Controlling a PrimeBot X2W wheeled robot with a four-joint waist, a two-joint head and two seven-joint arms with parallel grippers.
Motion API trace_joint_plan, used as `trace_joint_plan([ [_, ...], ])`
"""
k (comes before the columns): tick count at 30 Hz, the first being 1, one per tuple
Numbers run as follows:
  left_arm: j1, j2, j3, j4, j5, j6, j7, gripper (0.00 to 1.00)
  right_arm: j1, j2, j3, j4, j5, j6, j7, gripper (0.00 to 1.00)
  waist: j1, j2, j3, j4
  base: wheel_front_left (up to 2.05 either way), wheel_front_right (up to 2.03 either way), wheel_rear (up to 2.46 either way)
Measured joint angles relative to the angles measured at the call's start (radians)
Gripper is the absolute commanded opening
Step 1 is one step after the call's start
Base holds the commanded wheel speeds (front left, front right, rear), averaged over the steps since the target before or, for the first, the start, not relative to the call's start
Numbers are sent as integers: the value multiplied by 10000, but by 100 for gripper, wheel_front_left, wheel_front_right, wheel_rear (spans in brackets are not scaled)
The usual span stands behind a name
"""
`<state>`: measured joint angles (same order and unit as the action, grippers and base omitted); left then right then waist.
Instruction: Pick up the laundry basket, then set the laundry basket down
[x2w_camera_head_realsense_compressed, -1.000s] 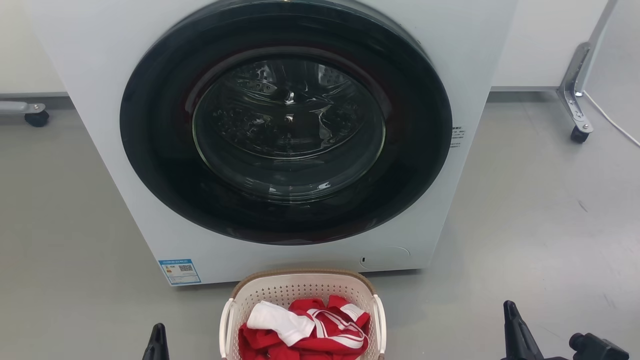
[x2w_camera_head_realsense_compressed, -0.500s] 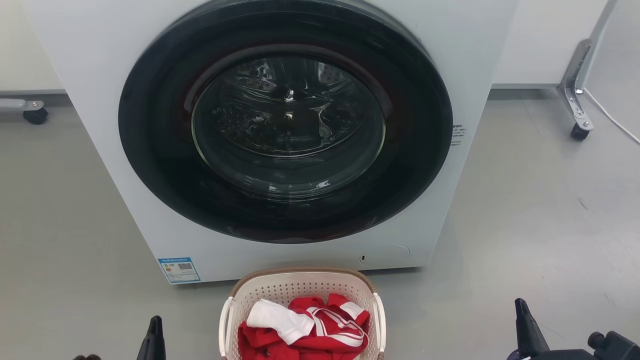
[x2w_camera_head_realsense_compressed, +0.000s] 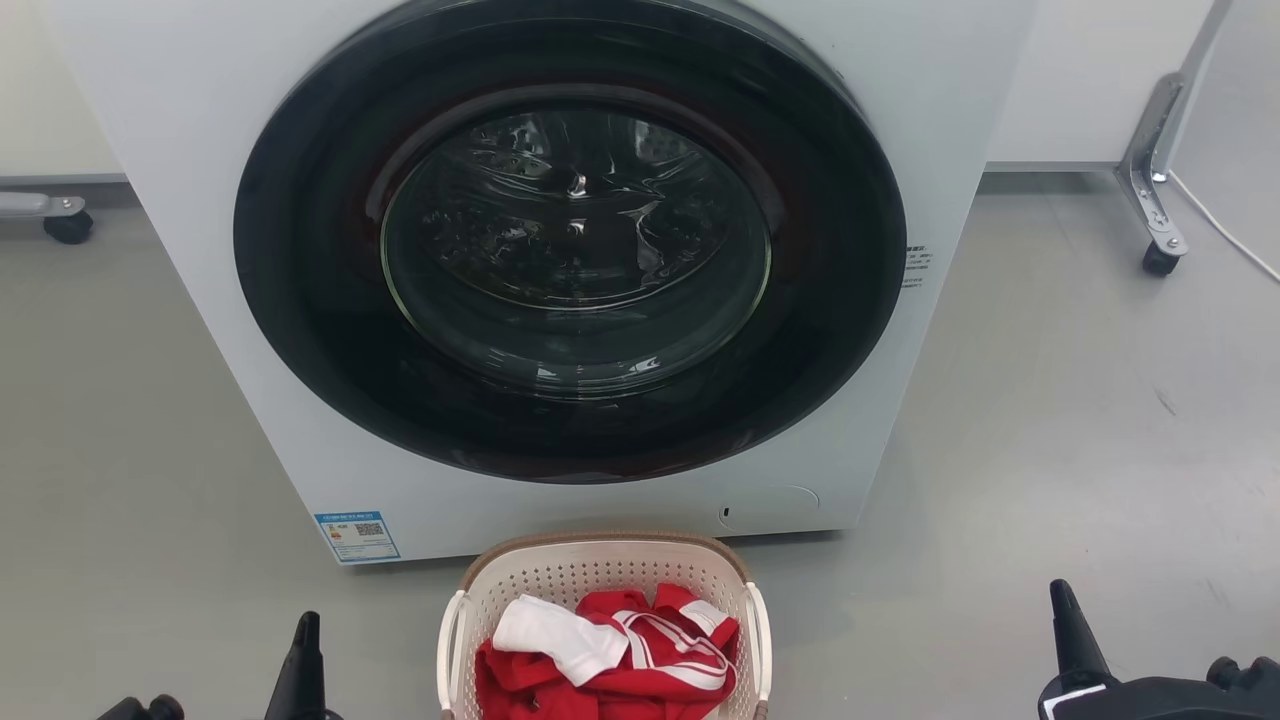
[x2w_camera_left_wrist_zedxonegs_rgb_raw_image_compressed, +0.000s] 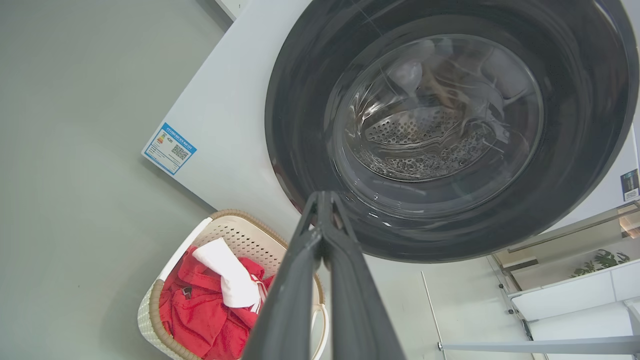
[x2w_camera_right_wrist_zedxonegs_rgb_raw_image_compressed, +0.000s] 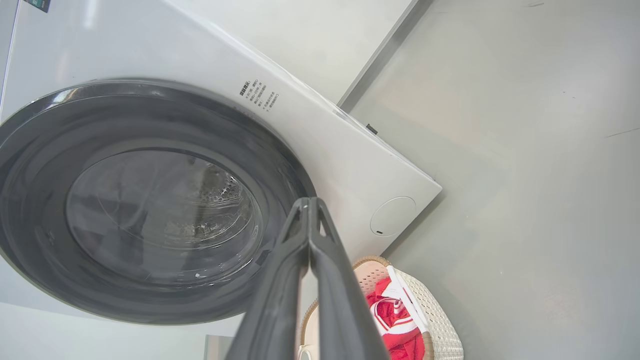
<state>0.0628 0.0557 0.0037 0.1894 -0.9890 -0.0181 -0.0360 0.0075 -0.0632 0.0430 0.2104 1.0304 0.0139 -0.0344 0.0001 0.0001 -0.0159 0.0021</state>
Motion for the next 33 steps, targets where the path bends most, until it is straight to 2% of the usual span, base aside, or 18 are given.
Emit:
trace_joint_plan([
  [33, -1032, -96, 683, 865, -4761, -825, 1189, 0, -671, 153, -1392, 696, 4493, 844, 1145, 0, 0, 0, 142, -17, 0, 0, 0],
])
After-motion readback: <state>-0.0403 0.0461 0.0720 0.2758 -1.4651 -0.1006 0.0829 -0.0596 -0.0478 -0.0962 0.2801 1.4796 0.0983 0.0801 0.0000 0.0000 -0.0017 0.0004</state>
